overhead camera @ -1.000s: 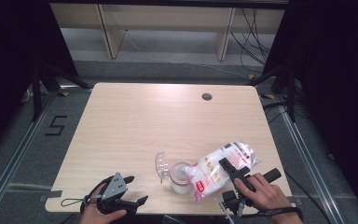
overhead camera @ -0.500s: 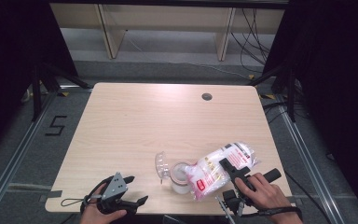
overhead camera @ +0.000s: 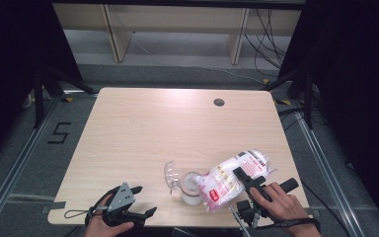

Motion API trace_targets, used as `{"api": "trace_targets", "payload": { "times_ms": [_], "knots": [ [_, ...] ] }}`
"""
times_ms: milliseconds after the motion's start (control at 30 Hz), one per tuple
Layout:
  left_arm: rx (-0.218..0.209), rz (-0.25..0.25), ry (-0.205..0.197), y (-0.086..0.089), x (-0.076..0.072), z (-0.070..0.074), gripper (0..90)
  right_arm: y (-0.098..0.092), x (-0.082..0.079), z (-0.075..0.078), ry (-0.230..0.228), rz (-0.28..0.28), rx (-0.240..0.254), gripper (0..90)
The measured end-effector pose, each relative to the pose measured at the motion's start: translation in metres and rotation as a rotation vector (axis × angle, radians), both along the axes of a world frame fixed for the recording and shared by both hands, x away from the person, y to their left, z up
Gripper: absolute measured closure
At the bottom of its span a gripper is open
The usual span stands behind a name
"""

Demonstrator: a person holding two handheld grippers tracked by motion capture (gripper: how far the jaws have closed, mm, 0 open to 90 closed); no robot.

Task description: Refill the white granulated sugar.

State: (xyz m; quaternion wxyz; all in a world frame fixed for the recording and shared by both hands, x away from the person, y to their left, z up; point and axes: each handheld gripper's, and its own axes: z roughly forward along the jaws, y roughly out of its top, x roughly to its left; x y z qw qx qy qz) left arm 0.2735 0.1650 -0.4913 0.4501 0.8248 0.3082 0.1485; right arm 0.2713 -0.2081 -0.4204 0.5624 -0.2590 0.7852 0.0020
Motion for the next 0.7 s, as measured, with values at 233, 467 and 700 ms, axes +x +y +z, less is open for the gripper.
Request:
{"api": "trace_targets", "payload": {
  "times_ms": [233, 467, 700],
  "knots": [
    [0.005, -0.003, -0.001, 0.0002, 0.0002, 0.0000, 18.5, -0.0034, 0.0008, -0.0024, 0.021, -0.032, 0.024, 71.3],
    [0.002, 0.005, -0.001, 0.0002, -0.0001, 0.0002, 18.5, -0.0063, 0.0017, -0.0047, 0.023, -0.046, 0.042, 72.3],
    [-0.007, 0.005, 0.002, -0.0004, -0.0001, -0.0004, 18.5, -0.0064, 0.0045, -0.0024, 0.065, -0.033, 0.078, 73.0]
  ]
}}
